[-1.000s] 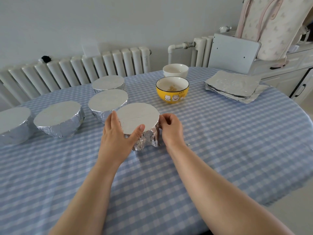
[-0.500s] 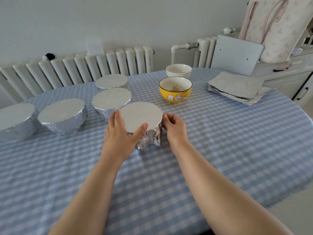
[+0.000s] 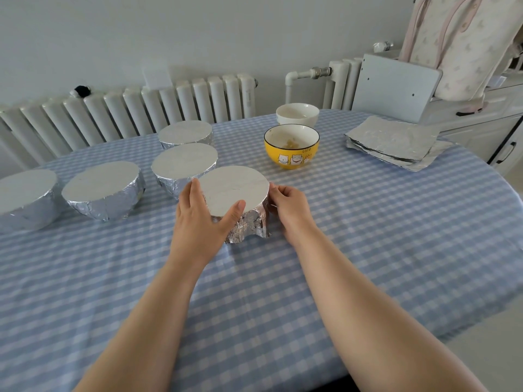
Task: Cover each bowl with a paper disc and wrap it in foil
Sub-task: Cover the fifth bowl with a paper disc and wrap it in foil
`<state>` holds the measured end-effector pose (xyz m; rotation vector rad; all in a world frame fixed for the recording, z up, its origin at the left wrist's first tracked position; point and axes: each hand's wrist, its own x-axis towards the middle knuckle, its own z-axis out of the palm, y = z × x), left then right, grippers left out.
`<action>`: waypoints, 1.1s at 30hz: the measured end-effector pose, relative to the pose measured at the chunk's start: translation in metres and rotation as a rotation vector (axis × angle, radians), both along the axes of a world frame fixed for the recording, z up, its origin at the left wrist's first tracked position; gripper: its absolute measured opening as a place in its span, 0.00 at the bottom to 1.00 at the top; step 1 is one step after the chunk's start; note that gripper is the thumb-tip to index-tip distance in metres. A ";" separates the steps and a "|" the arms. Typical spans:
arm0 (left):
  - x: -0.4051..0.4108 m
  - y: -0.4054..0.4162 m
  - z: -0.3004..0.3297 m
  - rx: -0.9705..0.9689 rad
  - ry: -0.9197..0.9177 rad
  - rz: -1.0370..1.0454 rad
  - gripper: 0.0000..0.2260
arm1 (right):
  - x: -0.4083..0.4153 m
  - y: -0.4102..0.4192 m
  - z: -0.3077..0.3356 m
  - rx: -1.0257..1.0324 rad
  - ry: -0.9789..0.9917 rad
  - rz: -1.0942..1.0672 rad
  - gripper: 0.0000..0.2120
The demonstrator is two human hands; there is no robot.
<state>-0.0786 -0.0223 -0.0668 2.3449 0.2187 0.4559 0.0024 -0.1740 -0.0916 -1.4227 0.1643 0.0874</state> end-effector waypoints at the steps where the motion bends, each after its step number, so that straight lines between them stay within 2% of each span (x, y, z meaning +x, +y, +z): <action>1: 0.000 0.000 0.000 0.001 -0.001 0.001 0.54 | 0.000 0.000 0.001 -0.005 0.004 -0.009 0.12; 8: 0.000 -0.001 0.000 -0.014 0.008 -0.002 0.53 | 0.000 0.002 0.006 -0.062 0.052 -0.039 0.05; 16: 0.000 -0.002 -0.002 -0.041 -0.009 -0.005 0.53 | -0.002 0.007 0.008 -0.150 0.014 -0.064 0.06; 20: 0.000 -0.002 -0.006 -0.065 -0.035 0.008 0.51 | -0.006 0.010 0.007 -0.223 -0.019 -0.119 0.10; 24: 0.000 -0.001 -0.007 -0.071 -0.057 0.004 0.52 | -0.012 0.011 0.004 -0.091 0.004 -0.236 0.15; 26: 0.000 -0.002 -0.006 -0.071 -0.061 0.002 0.51 | -0.019 0.008 0.008 -0.096 -0.071 -0.295 0.17; 29: 0.000 -0.003 -0.004 -0.075 -0.055 0.001 0.51 | -0.034 0.004 0.015 -0.150 -0.233 -0.258 0.21; 33: 0.000 -0.004 -0.003 -0.071 -0.049 0.001 0.50 | -0.041 0.006 0.017 -0.120 -0.227 -0.192 0.24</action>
